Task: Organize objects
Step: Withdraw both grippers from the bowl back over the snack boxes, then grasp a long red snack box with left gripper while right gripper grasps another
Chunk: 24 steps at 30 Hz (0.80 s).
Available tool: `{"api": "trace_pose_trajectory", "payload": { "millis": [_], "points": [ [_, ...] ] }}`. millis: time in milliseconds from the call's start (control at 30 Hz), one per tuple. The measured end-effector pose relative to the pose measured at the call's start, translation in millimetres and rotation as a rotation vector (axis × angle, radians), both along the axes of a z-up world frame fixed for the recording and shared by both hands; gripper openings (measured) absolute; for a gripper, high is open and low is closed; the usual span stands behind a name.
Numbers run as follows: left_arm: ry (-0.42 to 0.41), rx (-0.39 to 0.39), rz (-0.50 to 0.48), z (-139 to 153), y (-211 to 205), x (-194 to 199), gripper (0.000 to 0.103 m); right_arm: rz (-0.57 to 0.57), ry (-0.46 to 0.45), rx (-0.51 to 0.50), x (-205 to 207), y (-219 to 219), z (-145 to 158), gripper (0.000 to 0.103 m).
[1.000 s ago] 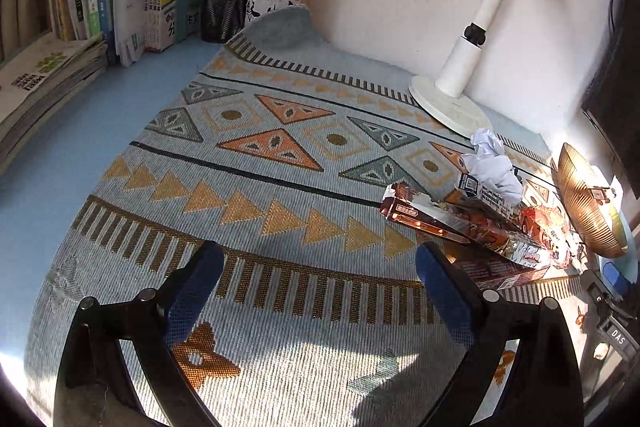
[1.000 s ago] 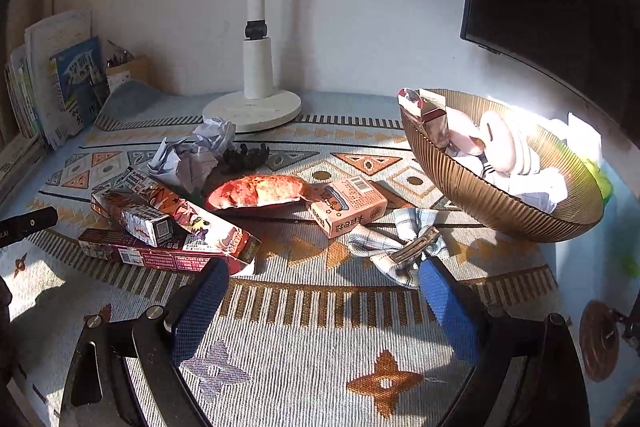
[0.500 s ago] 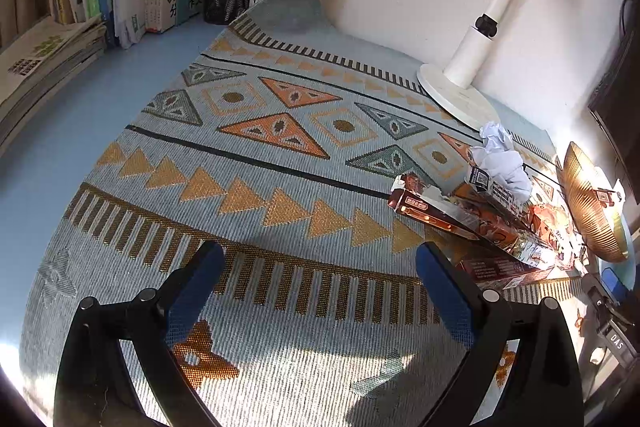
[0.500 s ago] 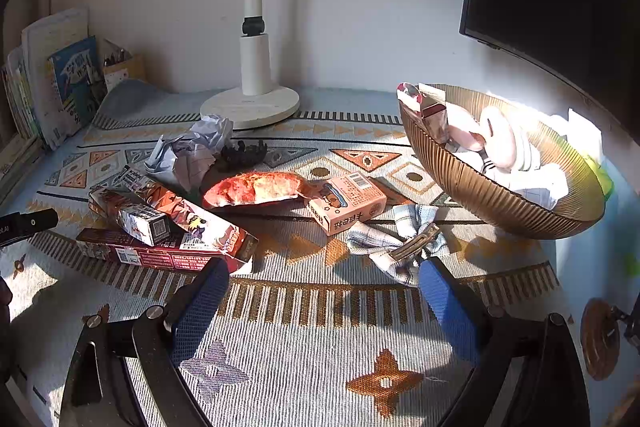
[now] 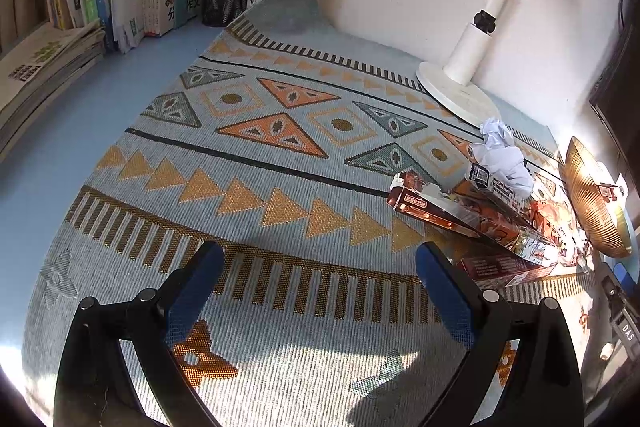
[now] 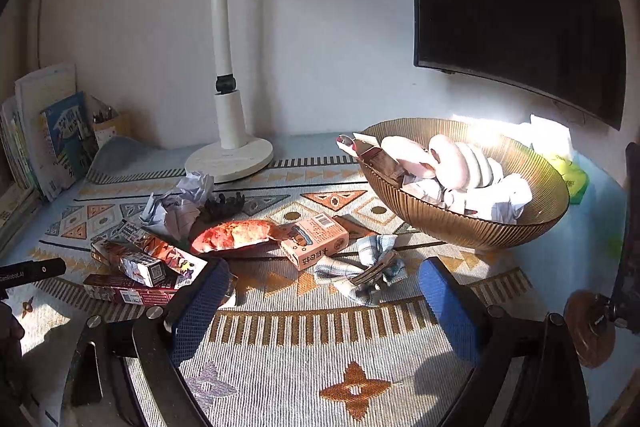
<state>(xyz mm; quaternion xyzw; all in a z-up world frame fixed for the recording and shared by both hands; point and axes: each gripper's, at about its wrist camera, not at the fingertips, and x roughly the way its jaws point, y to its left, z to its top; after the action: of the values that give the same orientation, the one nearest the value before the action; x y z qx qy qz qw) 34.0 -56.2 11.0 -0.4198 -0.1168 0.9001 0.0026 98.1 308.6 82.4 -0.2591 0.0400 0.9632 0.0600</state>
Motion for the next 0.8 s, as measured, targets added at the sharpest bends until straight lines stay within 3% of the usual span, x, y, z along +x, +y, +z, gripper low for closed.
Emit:
{"api": "trace_pose_trajectory", "payload": {
  "millis": [167,200,300,467,567,733,800],
  "points": [
    [0.032,-0.059,-0.058,9,14,7,0.097,-0.011,-0.040,-0.129,-7,24,-2,0.095],
    [0.042,-0.064,-0.084,12,19,9,0.097,0.000,-0.043,-0.137,-8,24,-2,0.090],
    [0.054,-0.062,-0.205,23,37,10,0.097,0.033,-0.047,-0.111,-7,16,-3,0.079],
    [0.073,-0.198,-0.397,34,83,-6,0.097,0.084,-0.054,-0.020,-7,-3,-6,0.071],
    [-0.012,-0.147,-0.498,22,96,-18,0.094,0.103,-0.049,0.012,-7,-10,-7,0.071],
    [-0.043,-0.169,-0.587,4,117,-14,0.093,0.123,-0.083,0.011,-13,-13,-11,0.071],
    [-0.040,-0.145,-0.608,2,123,-15,0.093,0.131,-0.096,0.004,-15,-12,-12,0.071]
  ]
}}
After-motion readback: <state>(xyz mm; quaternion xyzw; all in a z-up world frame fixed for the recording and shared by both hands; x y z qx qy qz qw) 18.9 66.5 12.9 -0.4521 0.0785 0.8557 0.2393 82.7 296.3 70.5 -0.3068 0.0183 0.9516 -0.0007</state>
